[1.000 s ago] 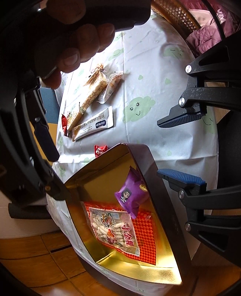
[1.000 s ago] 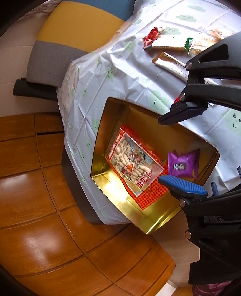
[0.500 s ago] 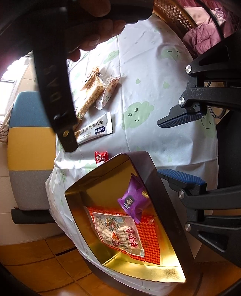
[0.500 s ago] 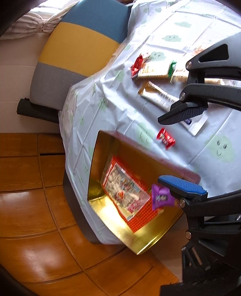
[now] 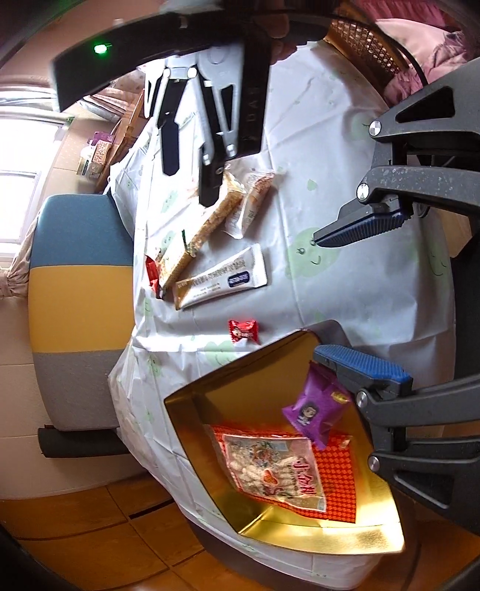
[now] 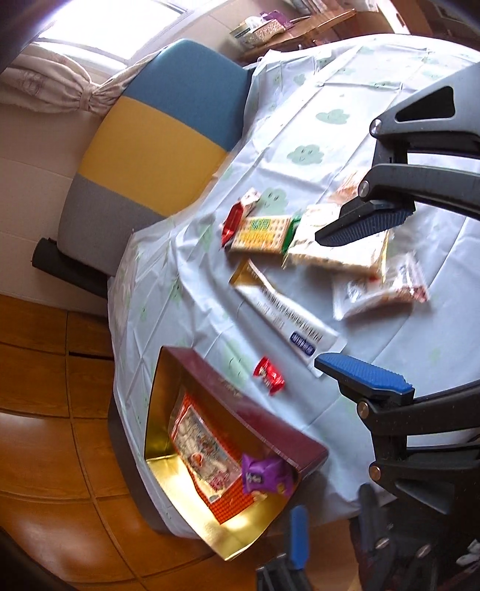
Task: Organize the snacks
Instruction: 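Move the left gripper to the red-wrapped candy and grasp it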
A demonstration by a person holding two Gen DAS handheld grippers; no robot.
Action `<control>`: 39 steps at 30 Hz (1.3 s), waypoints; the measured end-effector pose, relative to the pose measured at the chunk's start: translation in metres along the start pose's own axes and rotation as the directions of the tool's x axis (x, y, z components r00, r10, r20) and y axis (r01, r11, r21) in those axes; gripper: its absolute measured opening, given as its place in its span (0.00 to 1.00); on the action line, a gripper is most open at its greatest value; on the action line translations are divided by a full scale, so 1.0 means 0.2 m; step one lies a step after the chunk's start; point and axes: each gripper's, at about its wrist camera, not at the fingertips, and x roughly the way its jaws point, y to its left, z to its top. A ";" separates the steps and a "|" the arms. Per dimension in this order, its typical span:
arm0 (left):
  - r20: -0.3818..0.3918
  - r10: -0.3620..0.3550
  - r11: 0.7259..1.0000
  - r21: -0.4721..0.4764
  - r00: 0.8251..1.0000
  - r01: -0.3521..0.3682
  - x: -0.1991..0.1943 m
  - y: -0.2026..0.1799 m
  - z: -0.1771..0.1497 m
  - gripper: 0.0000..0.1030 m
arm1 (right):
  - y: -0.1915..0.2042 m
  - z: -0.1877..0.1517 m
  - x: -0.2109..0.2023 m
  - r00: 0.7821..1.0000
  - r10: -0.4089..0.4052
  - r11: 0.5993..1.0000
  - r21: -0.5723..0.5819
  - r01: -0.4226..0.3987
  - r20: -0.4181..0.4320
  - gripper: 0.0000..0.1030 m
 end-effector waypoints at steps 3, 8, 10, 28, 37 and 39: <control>-0.002 0.007 1.000 0.004 1.000 -0.007 0.01 0.00 0.07 0.54 | -0.05 -0.04 0.00 0.999 -0.029 1.000 -0.006 0.029 -0.014 0.59; -0.031 0.015 0.999 -0.039 0.999 -0.016 0.07 0.08 0.24 0.54 | -0.17 -0.10 0.00 0.994 -0.092 0.995 -0.033 0.091 -0.053 0.59; -0.052 0.020 0.999 -0.046 0.998 -0.022 0.11 0.11 0.31 0.47 | -0.25 -0.13 0.01 0.992 -0.110 0.994 -0.023 0.109 -0.067 0.59; -0.456 0.118 0.977 0.214 0.882 -0.020 0.75 0.06 0.65 0.19 | -0.53 -0.21 0.08 0.996 -0.042 0.985 0.166 0.054 -0.076 0.59; -0.543 0.180 0.960 0.279 0.821 -0.026 0.92 0.06 0.58 0.14 | -0.54 -0.20 0.07 0.997 -0.038 0.985 0.168 0.048 -0.065 0.59; -0.536 0.186 0.956 0.294 0.823 -0.024 0.93 0.06 0.57 0.13 | -0.54 -0.20 0.07 0.997 -0.036 0.985 0.168 0.046 -0.063 0.59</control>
